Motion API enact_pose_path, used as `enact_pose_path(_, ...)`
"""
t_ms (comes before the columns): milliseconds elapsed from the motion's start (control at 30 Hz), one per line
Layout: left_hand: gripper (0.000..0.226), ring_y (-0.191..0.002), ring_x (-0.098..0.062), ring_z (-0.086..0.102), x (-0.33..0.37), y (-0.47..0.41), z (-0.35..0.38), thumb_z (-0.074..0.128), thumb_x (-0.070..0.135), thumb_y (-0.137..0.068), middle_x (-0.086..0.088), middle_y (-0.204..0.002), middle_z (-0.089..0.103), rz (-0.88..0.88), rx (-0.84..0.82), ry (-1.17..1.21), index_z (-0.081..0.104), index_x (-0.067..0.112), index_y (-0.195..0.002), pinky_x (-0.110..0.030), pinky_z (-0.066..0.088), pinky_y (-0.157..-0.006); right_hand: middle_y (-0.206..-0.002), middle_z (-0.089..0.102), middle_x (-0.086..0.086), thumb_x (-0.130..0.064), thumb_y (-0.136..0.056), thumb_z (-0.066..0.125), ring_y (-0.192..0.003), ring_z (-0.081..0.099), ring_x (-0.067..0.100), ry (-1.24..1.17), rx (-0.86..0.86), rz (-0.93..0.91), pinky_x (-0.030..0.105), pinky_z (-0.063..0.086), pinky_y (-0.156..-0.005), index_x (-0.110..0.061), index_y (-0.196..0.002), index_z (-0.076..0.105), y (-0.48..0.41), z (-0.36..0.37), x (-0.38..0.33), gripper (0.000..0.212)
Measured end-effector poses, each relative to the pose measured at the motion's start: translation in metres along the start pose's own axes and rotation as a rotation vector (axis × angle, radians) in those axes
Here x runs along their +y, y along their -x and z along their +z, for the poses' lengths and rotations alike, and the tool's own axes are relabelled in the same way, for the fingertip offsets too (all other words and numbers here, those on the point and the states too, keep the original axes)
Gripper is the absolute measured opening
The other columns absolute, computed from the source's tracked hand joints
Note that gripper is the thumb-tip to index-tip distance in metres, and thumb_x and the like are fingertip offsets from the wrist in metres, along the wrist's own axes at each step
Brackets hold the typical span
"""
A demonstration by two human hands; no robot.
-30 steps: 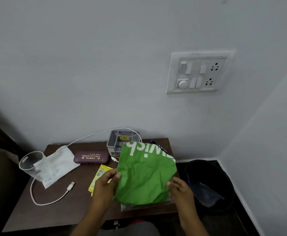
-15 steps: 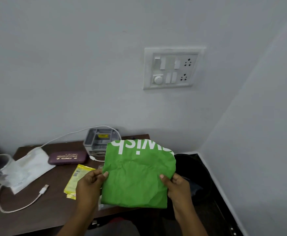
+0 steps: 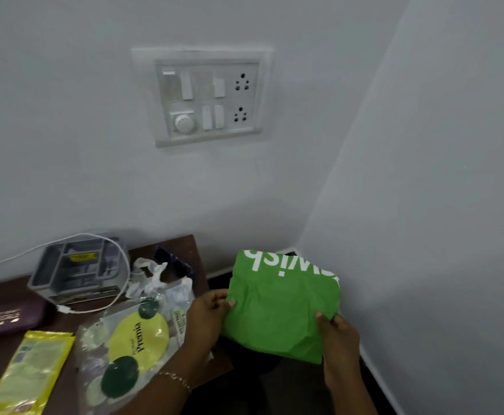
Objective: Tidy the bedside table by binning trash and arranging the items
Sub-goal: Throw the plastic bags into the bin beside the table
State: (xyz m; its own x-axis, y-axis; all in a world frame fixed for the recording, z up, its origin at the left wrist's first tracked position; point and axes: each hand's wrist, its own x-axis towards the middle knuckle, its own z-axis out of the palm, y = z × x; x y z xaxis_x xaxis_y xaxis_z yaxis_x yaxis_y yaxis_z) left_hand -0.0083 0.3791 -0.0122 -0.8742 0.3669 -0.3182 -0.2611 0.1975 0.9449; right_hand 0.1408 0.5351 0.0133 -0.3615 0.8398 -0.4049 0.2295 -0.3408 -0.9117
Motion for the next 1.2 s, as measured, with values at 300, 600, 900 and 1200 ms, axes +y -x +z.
enact_pose_path(300,0.036,-0.093,-0.022,0.062,0.002,-0.046,0.039,0.062,-0.009,-0.08,-0.011,-0.096,0.064,0.072,-0.028,-0.134,0.06,-0.002,-0.115,-0.01,0.048,-0.069,-0.091,0.063,0.012,-0.006,-0.091,0.055,-0.082,0.061,0.029,-0.051,0.155,0.129,0.043,0.052,-0.08,-0.005,-0.105,0.063,-0.078,0.007,0.027,0.016)
enact_pose_path(600,0.031,-0.081,0.005,0.066,-0.026,-0.006,0.019,0.06,-0.007,-0.083,0.001,-0.097,0.068,0.011,-0.079,-0.023,0.062,0.012,-0.107,-0.007,0.049,-0.069,-0.081,0.064,0.023,0.001,-0.09,0.045,-0.091,0.062,0.046,0.141,0.128,0.371,0.054,0.05,-0.084,0.004,-0.071,0.06,-0.077,0.007,0.115,0.025)
enact_pose_path(900,0.031,-0.084,0.007,0.066,-0.024,0.016,-0.008,0.059,-0.008,-0.083,-0.005,-0.101,0.068,0.01,-0.016,0.083,0.061,0.01,-0.109,-0.007,0.048,-0.07,-0.129,0.05,0.034,0.001,-0.096,0.035,-0.12,0.05,0.042,-0.071,0.075,0.4,0.044,0.037,-0.103,0.014,-0.129,0.041,-0.03,0.032,0.092,0.035)
enact_pose_path(1200,0.03,-0.084,-0.008,0.065,-0.025,0.057,-0.126,0.057,-0.012,-0.083,0.0,-0.094,0.068,0.048,0.296,0.181,0.062,0.011,-0.101,-0.012,0.052,-0.068,-0.103,0.065,0.02,-0.018,-0.086,0.063,-0.068,0.071,0.01,-0.285,-0.286,0.237,0.018,0.057,-0.062,0.004,-0.116,0.052,0.04,0.095,0.058,0.039)
